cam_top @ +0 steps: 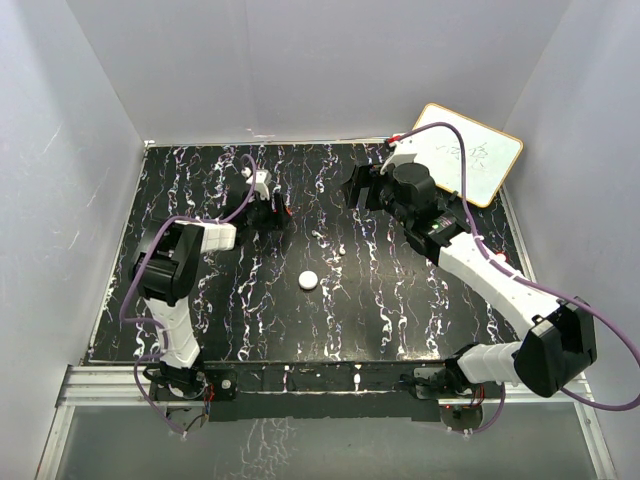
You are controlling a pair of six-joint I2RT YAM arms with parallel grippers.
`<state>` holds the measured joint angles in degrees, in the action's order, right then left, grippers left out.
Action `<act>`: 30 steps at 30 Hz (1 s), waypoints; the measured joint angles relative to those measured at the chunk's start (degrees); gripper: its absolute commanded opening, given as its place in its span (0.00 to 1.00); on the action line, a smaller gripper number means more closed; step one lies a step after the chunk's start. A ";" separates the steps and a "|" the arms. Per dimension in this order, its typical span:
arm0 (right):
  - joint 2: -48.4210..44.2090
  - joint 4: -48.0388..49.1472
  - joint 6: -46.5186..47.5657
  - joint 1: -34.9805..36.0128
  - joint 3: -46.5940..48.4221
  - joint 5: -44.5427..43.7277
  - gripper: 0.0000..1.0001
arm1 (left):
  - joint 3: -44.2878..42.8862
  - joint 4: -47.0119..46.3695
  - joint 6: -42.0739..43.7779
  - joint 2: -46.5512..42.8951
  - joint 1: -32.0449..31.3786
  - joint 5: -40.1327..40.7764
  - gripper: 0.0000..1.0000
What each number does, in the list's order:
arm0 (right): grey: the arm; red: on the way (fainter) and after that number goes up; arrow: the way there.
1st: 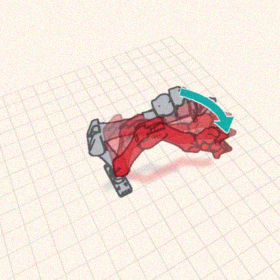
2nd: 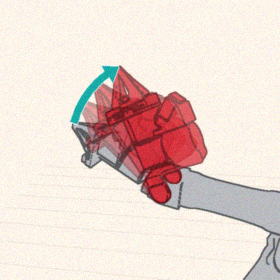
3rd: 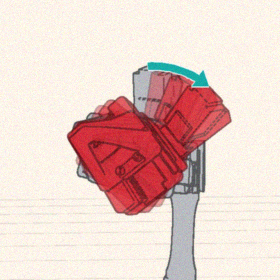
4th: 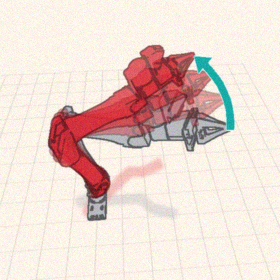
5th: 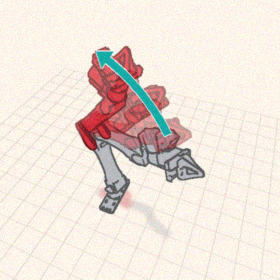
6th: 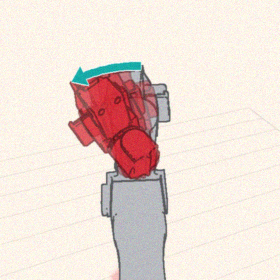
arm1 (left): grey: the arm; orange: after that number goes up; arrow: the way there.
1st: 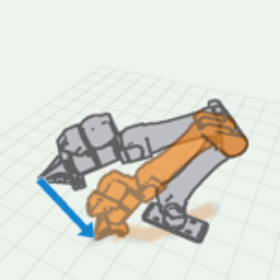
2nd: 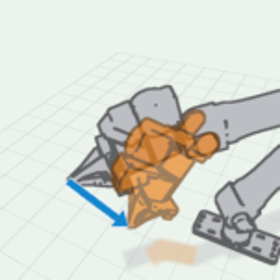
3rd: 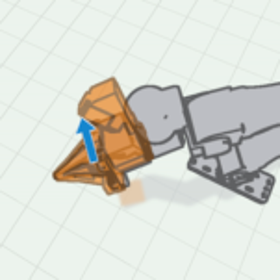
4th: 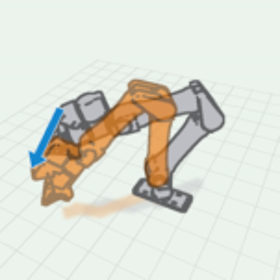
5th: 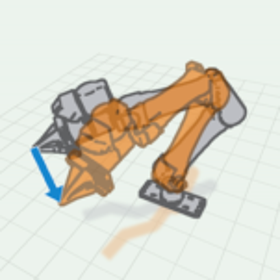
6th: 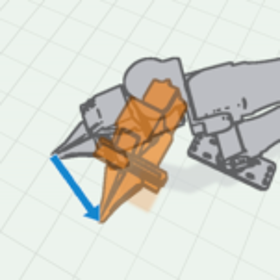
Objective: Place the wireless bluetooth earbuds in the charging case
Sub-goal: Place the charging case at the center of the board, then pick up the charging case at the center of the board.
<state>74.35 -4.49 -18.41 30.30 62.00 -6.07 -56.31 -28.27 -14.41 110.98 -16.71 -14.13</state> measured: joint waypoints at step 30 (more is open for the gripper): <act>8.98 3.89 0.28 14.14 -17.00 15.80 0.80 | 8.44 8.70 -10.51 -24.09 0.11 9.33 0.97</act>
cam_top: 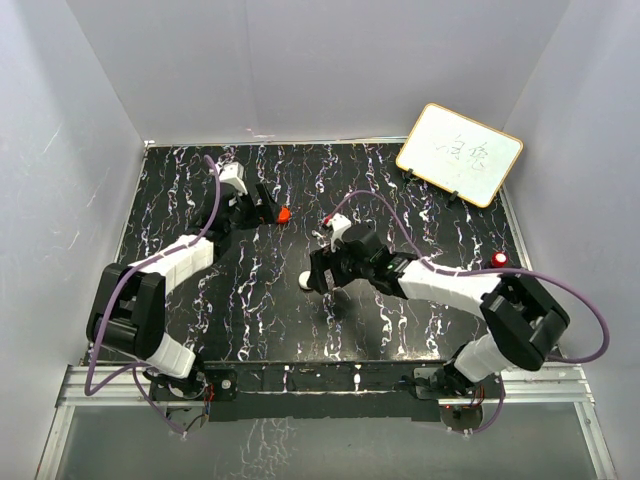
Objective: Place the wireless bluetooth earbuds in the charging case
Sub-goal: Pick up the charging case at the center of the board.
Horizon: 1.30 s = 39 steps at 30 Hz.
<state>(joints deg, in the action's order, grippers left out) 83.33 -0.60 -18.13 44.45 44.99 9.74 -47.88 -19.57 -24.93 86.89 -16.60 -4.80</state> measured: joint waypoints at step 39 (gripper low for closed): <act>15.87 4.44 3.06 7.52 5.49 -12.09 0.71 | 6.69 -3.74 -1.95 -4.22 0.00 -5.07 0.95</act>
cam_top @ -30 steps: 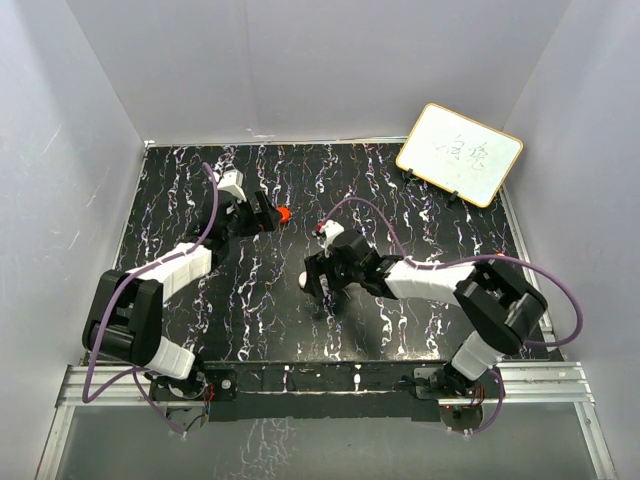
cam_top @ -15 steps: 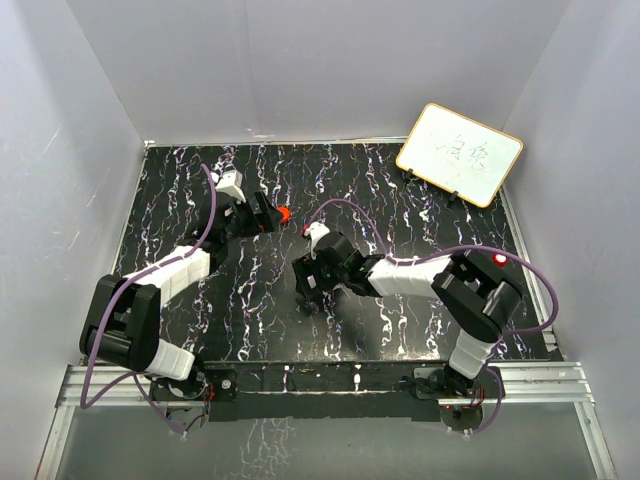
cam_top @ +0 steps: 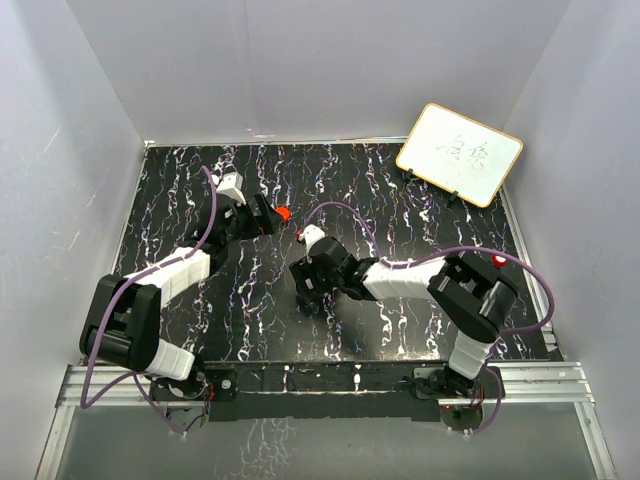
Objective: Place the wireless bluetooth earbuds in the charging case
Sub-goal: Pick up the charging case at the center of the board.
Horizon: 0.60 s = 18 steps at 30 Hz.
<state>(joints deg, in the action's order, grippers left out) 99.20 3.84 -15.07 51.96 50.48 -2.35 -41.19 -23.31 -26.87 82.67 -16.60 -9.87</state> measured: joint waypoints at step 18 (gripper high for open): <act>2.69 0.52 1.18 1.18 2.36 -3.76 0.35 | 0.07 0.22 0.26 -0.02 0.00 -0.02 0.95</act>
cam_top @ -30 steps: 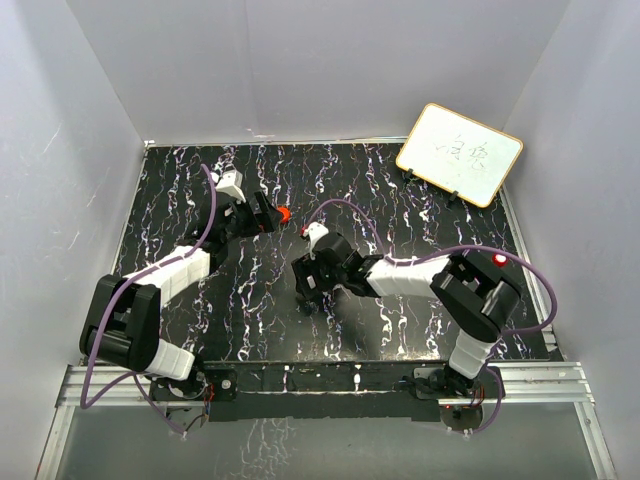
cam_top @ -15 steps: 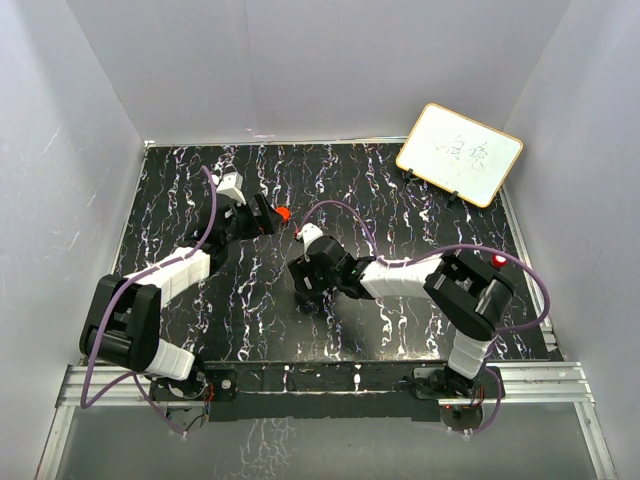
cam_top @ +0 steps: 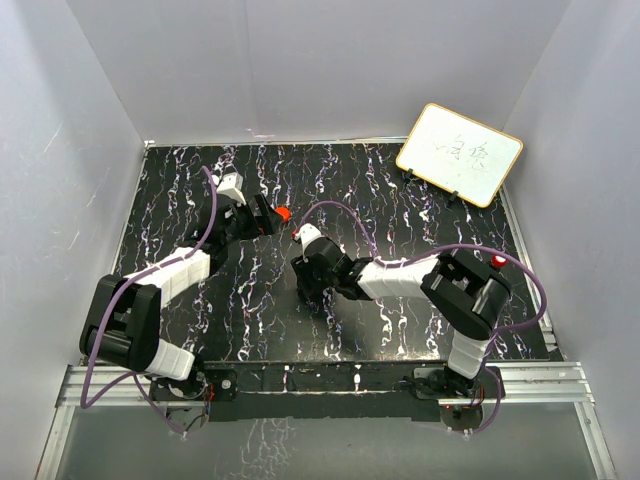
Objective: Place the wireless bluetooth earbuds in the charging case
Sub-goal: Pick up the charging case at the center of the board.
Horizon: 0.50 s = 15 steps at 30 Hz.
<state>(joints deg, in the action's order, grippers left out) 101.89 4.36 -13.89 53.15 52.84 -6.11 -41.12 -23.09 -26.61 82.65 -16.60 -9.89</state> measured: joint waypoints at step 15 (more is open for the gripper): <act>-14.51 5.92 12.00 -1.49 -10.86 -1.97 0.25 | -2.27 2.25 0.17 -0.31 0.00 -7.32 0.85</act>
<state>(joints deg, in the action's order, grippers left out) 87.37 10.28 -1.89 51.66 41.98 -8.08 -43.40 -20.84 -26.44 82.35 -16.60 -17.21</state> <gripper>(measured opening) 0.473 0.886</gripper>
